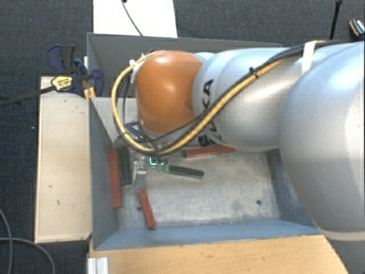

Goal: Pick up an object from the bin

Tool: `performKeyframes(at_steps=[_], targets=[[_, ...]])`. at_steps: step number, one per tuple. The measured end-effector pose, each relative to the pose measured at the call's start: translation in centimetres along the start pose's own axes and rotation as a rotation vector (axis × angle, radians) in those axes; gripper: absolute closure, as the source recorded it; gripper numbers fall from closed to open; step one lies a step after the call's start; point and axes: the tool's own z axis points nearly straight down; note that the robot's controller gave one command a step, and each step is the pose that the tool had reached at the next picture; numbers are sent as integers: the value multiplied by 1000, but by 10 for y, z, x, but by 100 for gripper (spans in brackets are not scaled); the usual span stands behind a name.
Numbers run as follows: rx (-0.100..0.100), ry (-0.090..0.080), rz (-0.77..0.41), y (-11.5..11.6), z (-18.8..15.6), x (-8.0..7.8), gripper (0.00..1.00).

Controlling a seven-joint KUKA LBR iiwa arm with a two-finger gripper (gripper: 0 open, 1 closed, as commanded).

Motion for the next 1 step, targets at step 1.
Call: performKeyframes(at_steps=[1], targets=[[0, -4, 63, -6, 19, 13, 0]])
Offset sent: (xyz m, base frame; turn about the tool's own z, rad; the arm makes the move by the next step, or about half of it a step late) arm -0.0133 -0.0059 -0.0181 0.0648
